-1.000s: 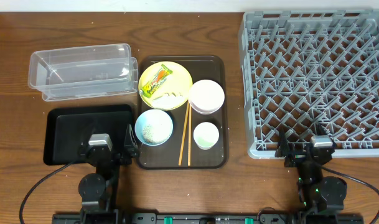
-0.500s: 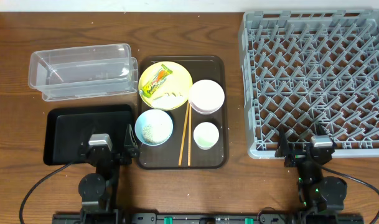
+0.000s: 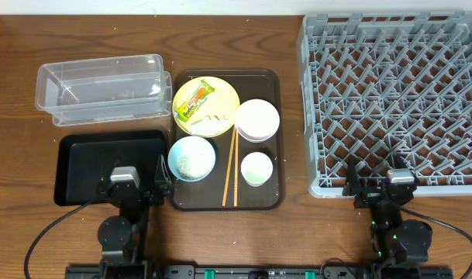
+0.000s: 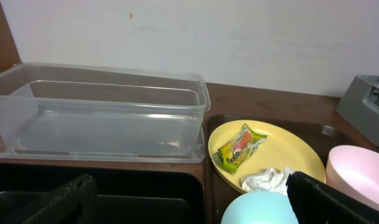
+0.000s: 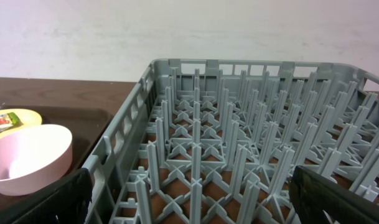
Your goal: Sort waste into correct bins and load items into the dishwasher rack
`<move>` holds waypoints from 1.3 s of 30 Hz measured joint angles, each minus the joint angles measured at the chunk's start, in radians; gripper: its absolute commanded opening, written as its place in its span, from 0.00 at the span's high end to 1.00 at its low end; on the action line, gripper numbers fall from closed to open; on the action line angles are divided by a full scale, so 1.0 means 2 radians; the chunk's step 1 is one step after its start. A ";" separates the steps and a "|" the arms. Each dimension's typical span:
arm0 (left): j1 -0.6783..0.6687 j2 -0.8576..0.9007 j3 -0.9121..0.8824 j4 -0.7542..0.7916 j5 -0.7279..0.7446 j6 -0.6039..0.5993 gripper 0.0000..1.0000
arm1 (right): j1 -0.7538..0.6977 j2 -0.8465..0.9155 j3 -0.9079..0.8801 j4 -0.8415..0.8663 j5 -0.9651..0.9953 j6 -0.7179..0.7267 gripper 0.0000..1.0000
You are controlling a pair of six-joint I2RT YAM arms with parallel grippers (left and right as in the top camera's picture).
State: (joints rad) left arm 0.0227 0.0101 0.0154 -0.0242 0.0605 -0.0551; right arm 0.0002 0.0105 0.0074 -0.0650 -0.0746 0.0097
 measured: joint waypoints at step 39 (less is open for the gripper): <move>0.000 0.313 0.233 -0.166 0.031 -0.012 0.00 | 0.000 0.160 0.134 -0.114 0.025 0.060 0.01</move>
State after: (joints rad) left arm 0.0235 0.6361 0.4812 -0.3561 0.1219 -0.0784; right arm 0.0002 0.3309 0.2764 -0.2924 -0.0254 0.1307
